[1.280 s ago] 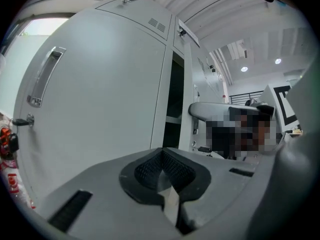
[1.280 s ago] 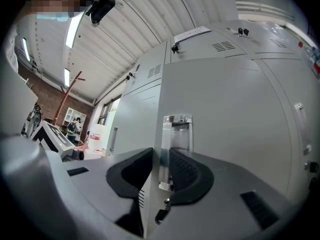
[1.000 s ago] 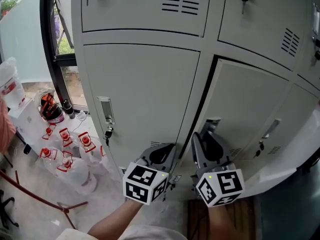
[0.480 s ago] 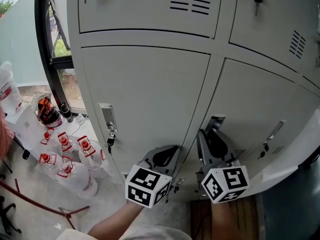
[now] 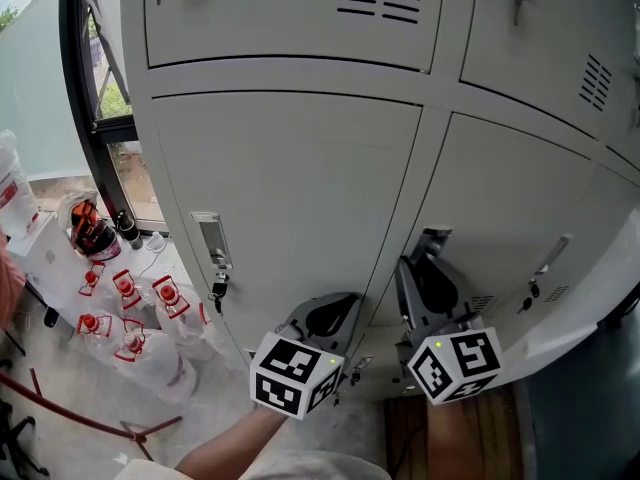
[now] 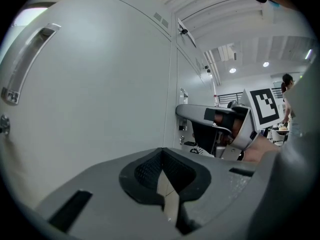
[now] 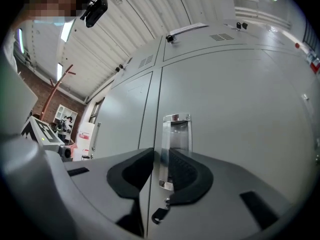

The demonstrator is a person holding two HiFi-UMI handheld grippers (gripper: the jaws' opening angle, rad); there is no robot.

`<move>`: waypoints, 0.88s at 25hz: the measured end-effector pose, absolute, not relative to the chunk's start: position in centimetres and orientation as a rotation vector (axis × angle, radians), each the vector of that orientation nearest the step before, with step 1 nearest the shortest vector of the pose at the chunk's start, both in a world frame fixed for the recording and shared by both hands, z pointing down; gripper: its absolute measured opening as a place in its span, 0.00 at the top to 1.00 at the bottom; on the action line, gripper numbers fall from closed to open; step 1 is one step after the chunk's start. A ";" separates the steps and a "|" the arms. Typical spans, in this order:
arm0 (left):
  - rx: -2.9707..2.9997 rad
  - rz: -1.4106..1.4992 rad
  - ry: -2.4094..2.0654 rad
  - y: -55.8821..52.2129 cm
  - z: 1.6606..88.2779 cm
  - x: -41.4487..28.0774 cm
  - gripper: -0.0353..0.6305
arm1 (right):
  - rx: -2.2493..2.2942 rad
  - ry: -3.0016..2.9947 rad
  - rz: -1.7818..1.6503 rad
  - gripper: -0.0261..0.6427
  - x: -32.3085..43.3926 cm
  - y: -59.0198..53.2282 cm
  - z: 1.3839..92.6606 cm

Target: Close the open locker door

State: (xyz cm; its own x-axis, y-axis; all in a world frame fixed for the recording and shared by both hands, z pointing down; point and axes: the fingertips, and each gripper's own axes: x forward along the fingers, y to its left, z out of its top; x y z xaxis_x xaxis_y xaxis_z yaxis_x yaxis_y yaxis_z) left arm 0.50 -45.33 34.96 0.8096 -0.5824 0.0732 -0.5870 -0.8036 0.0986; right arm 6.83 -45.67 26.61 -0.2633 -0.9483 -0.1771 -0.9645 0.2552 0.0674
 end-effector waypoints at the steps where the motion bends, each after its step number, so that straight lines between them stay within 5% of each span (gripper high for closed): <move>1: 2.879 0.060 -0.929 -45.3 35.0 0.6 0.94 | -1.850 2.407 0.251 0.83 6.9 -45.6 26.7; 22: 2.874 0.097 -0.934 -43.6 35.2 1.6 0.94 | -1.904 2.432 0.202 0.83 8.7 -43.0 28.0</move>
